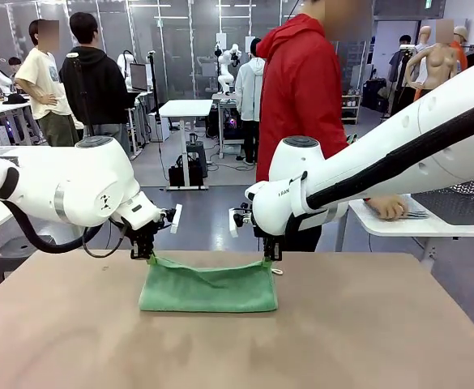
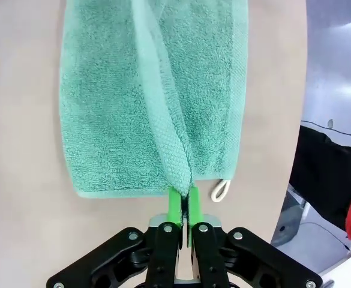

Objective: Fold the towels and place them in the basket.
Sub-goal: When a person lays out a Towel with hook on the table, fold it in half twice.

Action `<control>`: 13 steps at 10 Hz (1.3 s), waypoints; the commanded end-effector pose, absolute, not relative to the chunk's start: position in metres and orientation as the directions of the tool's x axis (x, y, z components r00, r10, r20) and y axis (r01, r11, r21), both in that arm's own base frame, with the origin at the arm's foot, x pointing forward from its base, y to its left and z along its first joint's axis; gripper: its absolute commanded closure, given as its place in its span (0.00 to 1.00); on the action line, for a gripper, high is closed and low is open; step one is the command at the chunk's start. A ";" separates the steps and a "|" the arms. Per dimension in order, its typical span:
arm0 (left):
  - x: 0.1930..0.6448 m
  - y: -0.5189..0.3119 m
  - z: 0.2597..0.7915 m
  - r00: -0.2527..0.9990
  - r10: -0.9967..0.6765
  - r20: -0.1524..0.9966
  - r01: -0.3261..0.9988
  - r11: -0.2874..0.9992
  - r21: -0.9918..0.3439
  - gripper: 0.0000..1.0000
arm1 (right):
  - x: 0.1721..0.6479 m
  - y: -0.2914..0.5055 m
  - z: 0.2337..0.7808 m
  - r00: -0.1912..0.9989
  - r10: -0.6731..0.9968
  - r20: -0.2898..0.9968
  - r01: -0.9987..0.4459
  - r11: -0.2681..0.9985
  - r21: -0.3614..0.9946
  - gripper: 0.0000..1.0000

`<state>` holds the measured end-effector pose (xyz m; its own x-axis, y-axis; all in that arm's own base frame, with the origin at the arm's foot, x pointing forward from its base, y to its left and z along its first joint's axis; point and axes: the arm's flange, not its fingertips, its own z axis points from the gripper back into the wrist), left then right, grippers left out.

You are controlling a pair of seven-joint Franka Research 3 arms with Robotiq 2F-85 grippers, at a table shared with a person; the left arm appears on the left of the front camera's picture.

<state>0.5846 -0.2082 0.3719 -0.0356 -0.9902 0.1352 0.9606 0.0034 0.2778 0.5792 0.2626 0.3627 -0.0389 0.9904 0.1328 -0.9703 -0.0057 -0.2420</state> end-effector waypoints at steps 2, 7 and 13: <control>0.603 -0.201 0.364 -0.033 -0.989 0.143 0.961 0.008 0.276 0.93 | 0.595 0.255 0.353 -0.040 0.985 0.166 -0.977 -0.004 -0.212 0.95; 0.615 -0.194 0.346 -0.016 -0.990 0.138 0.969 0.019 0.248 0.93 | 0.607 0.248 0.332 -0.048 0.980 0.191 -0.977 -0.006 -0.212 0.95; 0.622 -0.191 0.329 -0.049 -0.991 0.125 0.965 -0.014 0.264 0.73 | 0.612 0.251 0.323 -0.106 0.976 0.190 -0.951 -0.044 -0.305 0.75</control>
